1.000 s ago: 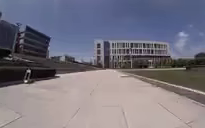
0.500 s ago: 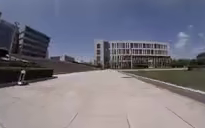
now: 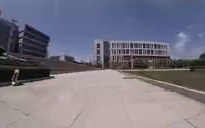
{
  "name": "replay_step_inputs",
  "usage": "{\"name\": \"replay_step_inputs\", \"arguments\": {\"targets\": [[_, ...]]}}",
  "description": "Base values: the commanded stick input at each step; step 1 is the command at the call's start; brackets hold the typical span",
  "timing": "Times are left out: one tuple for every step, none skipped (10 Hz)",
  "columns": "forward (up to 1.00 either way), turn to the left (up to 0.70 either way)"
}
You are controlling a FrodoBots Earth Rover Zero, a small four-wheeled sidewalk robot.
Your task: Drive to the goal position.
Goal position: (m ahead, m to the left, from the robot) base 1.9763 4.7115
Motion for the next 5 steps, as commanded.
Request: {"name": "replay_step_inputs", "arguments": {"targets": [[0.70,0.00],[0.70,0.00],[0.70,0.00],[0.70,0.00],[0.70,0.00]]}}
